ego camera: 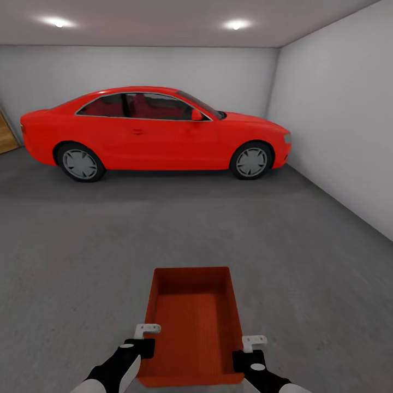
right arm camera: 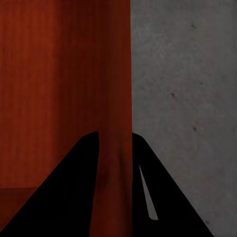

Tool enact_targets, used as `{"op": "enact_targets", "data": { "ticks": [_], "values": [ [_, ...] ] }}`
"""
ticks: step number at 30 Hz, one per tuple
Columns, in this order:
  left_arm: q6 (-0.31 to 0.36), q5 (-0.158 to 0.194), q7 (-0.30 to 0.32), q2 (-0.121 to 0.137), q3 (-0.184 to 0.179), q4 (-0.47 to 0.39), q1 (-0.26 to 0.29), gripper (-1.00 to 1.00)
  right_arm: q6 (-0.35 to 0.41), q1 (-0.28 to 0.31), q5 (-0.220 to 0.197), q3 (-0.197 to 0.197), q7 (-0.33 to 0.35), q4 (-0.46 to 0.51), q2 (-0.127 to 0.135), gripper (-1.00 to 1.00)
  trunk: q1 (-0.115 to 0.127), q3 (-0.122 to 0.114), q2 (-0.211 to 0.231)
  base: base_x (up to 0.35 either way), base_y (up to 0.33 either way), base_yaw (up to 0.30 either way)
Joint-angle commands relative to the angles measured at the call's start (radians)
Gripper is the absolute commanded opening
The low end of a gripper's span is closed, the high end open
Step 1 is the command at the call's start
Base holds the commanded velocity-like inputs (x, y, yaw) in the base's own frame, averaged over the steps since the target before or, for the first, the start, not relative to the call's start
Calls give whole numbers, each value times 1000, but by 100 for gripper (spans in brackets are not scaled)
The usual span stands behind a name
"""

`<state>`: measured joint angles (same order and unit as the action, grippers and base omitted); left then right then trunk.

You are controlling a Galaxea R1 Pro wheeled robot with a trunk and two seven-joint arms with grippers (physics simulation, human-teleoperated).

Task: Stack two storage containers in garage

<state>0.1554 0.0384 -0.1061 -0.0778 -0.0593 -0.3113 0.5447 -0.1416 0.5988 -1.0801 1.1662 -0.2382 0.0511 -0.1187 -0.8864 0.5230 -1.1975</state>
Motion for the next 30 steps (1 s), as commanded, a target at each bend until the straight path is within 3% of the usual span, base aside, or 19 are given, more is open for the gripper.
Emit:
{"op": "enact_targets", "data": {
  "ticks": [1, 30],
  "values": [
    [7, -3, -9, 21, -5, 2, 0, -100, -24, 1, -3, 3, -16, -1, 27, -100, -1, 1, 0, 322, 0, 0],
    [5, -2, -9, 21, -5, -1, 0, -100, -24, 1, -3, 3, -16, -1, 27, -100, -1, 1, 0, 313, 0, 0]
  ]
}}
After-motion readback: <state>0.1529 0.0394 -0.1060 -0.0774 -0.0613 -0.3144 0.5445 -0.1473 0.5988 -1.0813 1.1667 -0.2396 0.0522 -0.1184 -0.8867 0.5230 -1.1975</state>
